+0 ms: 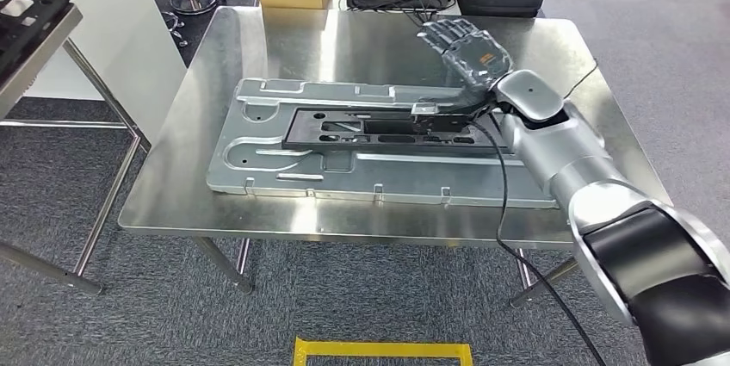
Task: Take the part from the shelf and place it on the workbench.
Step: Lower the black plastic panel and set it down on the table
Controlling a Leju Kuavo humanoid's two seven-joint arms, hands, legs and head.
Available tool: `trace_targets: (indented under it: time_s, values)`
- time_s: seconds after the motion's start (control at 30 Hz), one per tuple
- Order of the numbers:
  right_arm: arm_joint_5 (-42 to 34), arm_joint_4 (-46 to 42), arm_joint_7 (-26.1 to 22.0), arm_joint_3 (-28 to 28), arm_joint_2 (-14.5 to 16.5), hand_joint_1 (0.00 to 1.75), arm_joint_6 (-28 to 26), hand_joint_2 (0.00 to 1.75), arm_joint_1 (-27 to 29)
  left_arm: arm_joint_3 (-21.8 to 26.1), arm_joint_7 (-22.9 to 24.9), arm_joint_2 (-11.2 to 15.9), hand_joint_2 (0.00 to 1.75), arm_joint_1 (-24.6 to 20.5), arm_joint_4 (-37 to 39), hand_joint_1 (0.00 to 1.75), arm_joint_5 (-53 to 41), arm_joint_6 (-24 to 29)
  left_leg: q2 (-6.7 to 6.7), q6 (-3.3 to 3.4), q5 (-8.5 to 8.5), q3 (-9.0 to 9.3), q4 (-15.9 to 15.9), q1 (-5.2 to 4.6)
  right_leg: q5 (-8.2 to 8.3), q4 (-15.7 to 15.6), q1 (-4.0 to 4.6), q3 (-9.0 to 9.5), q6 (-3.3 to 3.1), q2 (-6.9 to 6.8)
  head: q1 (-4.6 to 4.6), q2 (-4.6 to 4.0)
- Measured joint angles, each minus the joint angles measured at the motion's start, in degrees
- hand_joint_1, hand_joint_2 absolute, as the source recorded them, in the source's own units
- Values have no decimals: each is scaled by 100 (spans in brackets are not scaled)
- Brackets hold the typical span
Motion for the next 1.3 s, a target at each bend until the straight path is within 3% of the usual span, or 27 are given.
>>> trace_targets:
  time_s: [0.03,0.1,0.17,0.2,0.27,0.3,0.37,0.43,0.47,0.5,0.53,0.57,0.6,0.67,0.7,0.77,0.83,0.87,0.93,0.97,1.0,1.03,1.1,1.17,1.2,1.23,1.3]
  values:
    - [8,-86,3,-19,-113,0,80,0,-58,0,8,8,0,-1,0,0,-16,-9,-7,-1,50,-70,9,-4,103,-127,5,149,-11,0,0,0]
    - [-52,-360,-4,-89,-381,0,259,0,-191,-7,8,19,0,-22,0,0,-68,-19,-17,-16,148,-202,36,-13,327,-896,34,707,-64,-4,0,0]
    - [-213,-778,-34,-215,-721,0,477,0,-276,-26,5,22,0,-67,0,0,-125,-19,-34,-55,245,-272,42,-20,385,-1565,79,1140,-113,-22,-3,0]
    - [-318,-1006,-56,-290,-910,0,590,0,-300,-38,4,24,0,-91,0,0,-147,-18,-45,-83,293,-285,33,-20,370,-1711,99,1217,-133,-31,-4,0]
    - [-537,-1426,-82,-430,-1242,0,744,0,-311,-51,-1,30,0,-123,0,0,-160,-3,-65,-148,378,-295,-9,-17,466,-1763,92,1180,-188,-44,-3,0]
    - [-654,-1629,-89,-497,-1385,0,774,0,-300,-54,-15,34,0,-136,0,0,-151,9,-65,-180,320,-330,21,-14,527,-1796,76,1150,-225,-53,-4,0]
    - [-896,-2030,-70,-655,-1623,0,702,0,-185,-56,-75,46,0,-157,0,0,-131,30,-46,-241,-122,-459,385,3,684,-1846,38,1043,-287,-69,-5,0]
    - [-1101,-2415,-24,-858,-1836,0,530,0,68,-61,-150,51,0,-181,0,0,-124,37,-19,-295,-724,-624,1163,40,815,-1845,46,897,-296,-74,-5,0]
    - [-1166,-2583,-5,-956,-1930,0,455,0,222,-62,-177,51,0,-192,0,0,-124,38,-10,-321,-873,-665,1534,55,878,-1841,48,817,-289,-75,-5,0]
    - [-1206,-2731,4,-1039,-2010,0,404,0,366,-64,-193,51,0,-203,0,0,-121,39,-5,-340,-882,-637,1762,67,944,-1834,48,733,-280,-75,-4,0]
    - [-1227,-2858,9,-1106,-2082,0,373,0,492,-64,-203,52,0,-216,0,0,-118,39,-2,-351,-781,-517,1790,76,1009,-1826,47,644,-265,-73,-4,0]
    - [-1238,-2965,13,-1160,-2149,0,361,0,593,-65,-207,54,0,-230,0,0,-114,40,-1,-353,-642,-297,1604,83,1071,-1817,46,559,-246,-71,-4,0]
    - [-1244,-3061,17,-1214,-2210,0,356,0,666,-66,-209,56,0,-247,0,0,-112,41,-1,-346,-560,8,1248,89,1127,-1801,45,484,-220,-70,-4,0]
    - [-1249,-3214,25,-1328,-2326,0,352,0,741,-68,-212,58,0,-282,0,0,-112,46,-7,-294,-641,603,408,71,1226,-1773,45,374,-155,-78,-4,0]
    - [-1260,-3275,28,-1375,-2364,0,341,0,760,-68,-215,60,0,-293,0,0,-112,50,-12,-259,-709,762,139,53,1276,-1771,42,347,-118,-85,-4,0]
    - [-1335,-3371,31,-1456,-2412,0,253,0,875,-69,-221,65,0,-296,0,0,-118,71,-18,-157,-682,782,-15,19,1379,-1802,24,324,-40,-92,-5,0]
    - [-1437,-3455,43,-1566,-2435,0,55,0,1158,-74,-210,80,0,-284,0,0,-161,110,-7,-55,-548,706,-57,21,1230,-1708,1,255,20,-76,-5,0]
    - [-1468,-3503,55,-1648,-2441,0,-66,0,1341,-81,-186,95,0,-273,0,0,-190,130,-1,-11,-469,639,-77,31,993,-1509,-7,178,38,-68,-5,0]
    - [-1482,-3598,77,-1818,-2444,0,-291,0,1721,-92,-89,152,0,-224,0,0,-207,162,0,34,-325,468,-76,17,394,-784,-13,-32,59,-55,-5,0]
    - [-1481,-3649,80,-1903,-2443,0,-381,0,1921,-93,-18,192,0,-179,0,0,-194,175,0,38,-258,376,-72,9,220,-404,-12,-106,67,-50,-5,0]
    - [-1483,-3701,76,-1982,-2439,0,-461,0,2132,-93,54,240,0,-122,0,0,-177,187,1,37,-195,286,-63,3,189,-139,-11,-116,71,-46,-4,0]
    - [-1498,-3757,59,-2075,-2435,0,-538,0,2355,-91,126,291,0,-60,0,0,-165,199,1,32,-137,197,-49,2,288,-58,-11,-33,71,-43,-4,0]
    - [-1567,-3905,-55,-2307,-2406,0,-730,0,2840,-85,225,381,0,57,0,0,-158,214,-2,8,-40,29,9,12,583,-527,-2,465,49,-41,-5,0]
    - [-1657,-4096,-263,-2649,-2315,0,-976,0,3367,-74,281,439,0,126,0,0,-156,227,-20,-43,41,-81,63,15,526,-1383,36,1101,-4,-55,-6,0]
    - [-1704,-4178,-370,-2830,-2238,0,-1107,0,3647,-68,296,457,0,144,0,0,-157,232,-31,-74,87,-99,63,20,434,-1674,62,1281,-39,-65,-5,0]
    - [-1773,-4246,-476,-3013,-2137,0,-1243,0,3950,-63,308,473,0,160,0,0,-162,234,-40,-113,142,-105,43,29,373,-1838,89,1360,-73,-78,-5,0]
    - [-2050,-4315,-703,-3320,-1857,0,-1422,0,4584,-57,326,501,0,199,0,0,-169,237,-54,-188,224,-117,2,59,476,-1922,116,1331,-147,-104,-5,0]
